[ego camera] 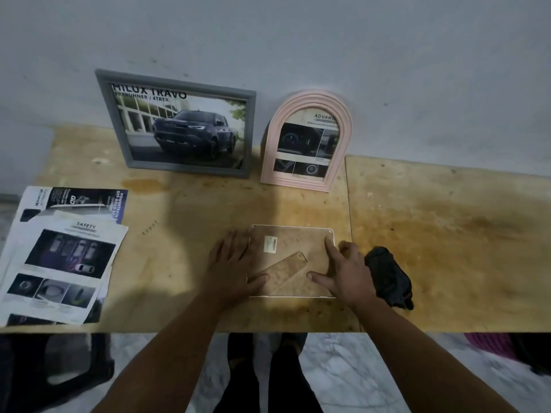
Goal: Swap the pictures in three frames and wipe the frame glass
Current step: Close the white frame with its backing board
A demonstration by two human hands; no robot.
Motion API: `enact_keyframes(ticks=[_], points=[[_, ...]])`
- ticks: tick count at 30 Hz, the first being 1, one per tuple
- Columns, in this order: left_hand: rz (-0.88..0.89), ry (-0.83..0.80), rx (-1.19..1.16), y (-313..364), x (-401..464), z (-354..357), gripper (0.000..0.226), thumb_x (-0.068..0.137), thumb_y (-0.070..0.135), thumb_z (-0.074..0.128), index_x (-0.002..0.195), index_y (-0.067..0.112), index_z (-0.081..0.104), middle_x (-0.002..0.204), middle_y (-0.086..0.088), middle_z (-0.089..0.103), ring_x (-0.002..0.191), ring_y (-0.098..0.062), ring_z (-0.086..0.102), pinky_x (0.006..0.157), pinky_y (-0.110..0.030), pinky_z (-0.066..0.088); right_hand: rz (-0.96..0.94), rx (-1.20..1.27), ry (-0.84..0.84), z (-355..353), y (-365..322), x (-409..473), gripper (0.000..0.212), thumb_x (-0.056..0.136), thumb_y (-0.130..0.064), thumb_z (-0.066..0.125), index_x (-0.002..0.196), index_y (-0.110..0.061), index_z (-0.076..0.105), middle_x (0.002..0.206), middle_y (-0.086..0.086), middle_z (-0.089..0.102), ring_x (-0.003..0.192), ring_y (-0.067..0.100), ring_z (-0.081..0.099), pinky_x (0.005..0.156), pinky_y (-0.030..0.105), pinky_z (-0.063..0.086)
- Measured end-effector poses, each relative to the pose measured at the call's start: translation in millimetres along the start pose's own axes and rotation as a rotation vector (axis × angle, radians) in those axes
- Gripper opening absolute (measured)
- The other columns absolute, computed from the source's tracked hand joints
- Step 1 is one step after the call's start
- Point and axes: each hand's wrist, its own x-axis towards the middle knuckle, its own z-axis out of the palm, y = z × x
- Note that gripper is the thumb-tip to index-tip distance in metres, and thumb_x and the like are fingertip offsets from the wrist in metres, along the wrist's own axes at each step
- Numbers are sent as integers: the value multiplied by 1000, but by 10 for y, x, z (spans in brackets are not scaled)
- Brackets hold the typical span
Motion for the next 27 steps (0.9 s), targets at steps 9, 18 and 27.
enact_keyframes(ticks=[9, 18, 27], points=[[49, -25, 45, 14, 14, 57, 85, 97, 71, 30, 165, 20, 19, 173, -8, 12, 156, -40, 18, 119, -62, 22, -21, -54, 94, 227, 63, -51, 101, 79, -93, 34, 161, -38, 13, 152, 13, 31, 130, 36, 37, 97, 51, 41], [98, 73, 42, 64, 11, 33, 80, 97, 60, 40, 164, 20, 22, 173, -4, 9, 159, -33, 13, 123, -61, 17, -194, -263, -28, -130, -88, 157, 109, 78, -85, 46, 162, -21, 17, 171, 1, 2, 154, 31, 13, 112, 59, 30], [93, 105, 15, 34, 26, 86, 84, 93, 63, 48, 162, 20, 28, 173, -3, 11, 159, -32, 13, 120, -63, 21, -139, -241, -21, 100, -196, 108, 103, 89, -88, 11, 163, -18, -3, 170, 3, -16, 158, 28, 1, 119, 65, 13]])
